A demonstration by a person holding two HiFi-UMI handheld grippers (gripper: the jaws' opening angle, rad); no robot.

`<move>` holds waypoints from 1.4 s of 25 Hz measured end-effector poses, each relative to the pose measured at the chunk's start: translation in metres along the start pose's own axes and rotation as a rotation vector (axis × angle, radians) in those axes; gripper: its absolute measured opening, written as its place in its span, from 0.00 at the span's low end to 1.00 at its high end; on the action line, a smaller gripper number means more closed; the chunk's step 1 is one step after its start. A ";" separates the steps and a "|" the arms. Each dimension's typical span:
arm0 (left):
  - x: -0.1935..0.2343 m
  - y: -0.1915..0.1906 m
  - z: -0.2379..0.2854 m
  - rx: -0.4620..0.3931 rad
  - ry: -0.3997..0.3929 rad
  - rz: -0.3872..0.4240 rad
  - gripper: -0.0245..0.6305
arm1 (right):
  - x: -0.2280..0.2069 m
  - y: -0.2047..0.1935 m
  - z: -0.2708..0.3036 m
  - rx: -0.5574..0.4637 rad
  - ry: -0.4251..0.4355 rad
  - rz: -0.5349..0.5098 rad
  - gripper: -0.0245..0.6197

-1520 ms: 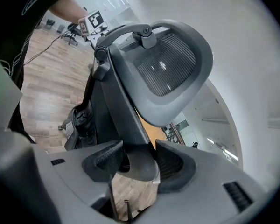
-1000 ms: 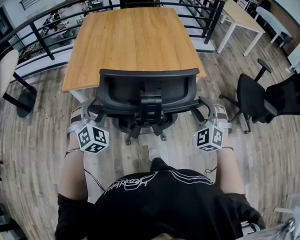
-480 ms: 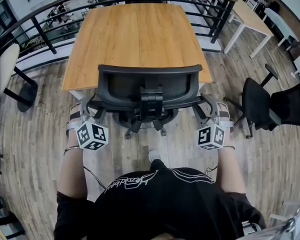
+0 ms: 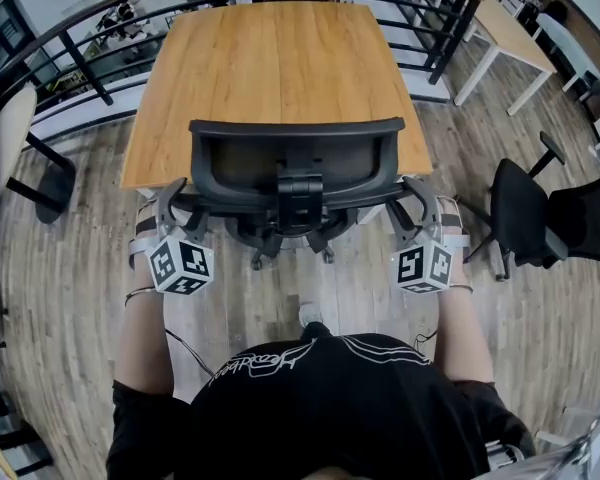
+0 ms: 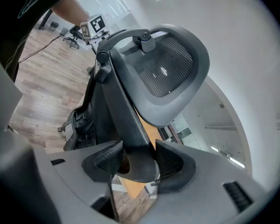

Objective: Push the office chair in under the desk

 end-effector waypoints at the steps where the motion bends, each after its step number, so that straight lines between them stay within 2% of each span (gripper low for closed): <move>1: 0.005 0.000 0.006 0.001 0.001 -0.001 0.43 | -0.004 0.001 0.007 -0.002 0.001 -0.001 0.41; 6: 0.006 0.004 -0.003 -0.004 0.005 0.002 0.43 | -0.006 0.004 -0.003 -0.005 -0.003 0.006 0.41; 35: 0.012 0.000 0.019 0.029 0.059 0.011 0.43 | -0.001 -0.001 0.005 -0.090 -0.022 -0.016 0.41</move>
Point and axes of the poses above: the fingertips, and each gripper's own axes: z forward along the fingers, x to its left, y out of its top, the point moved 1 cm from there along -z, backward along the fingers
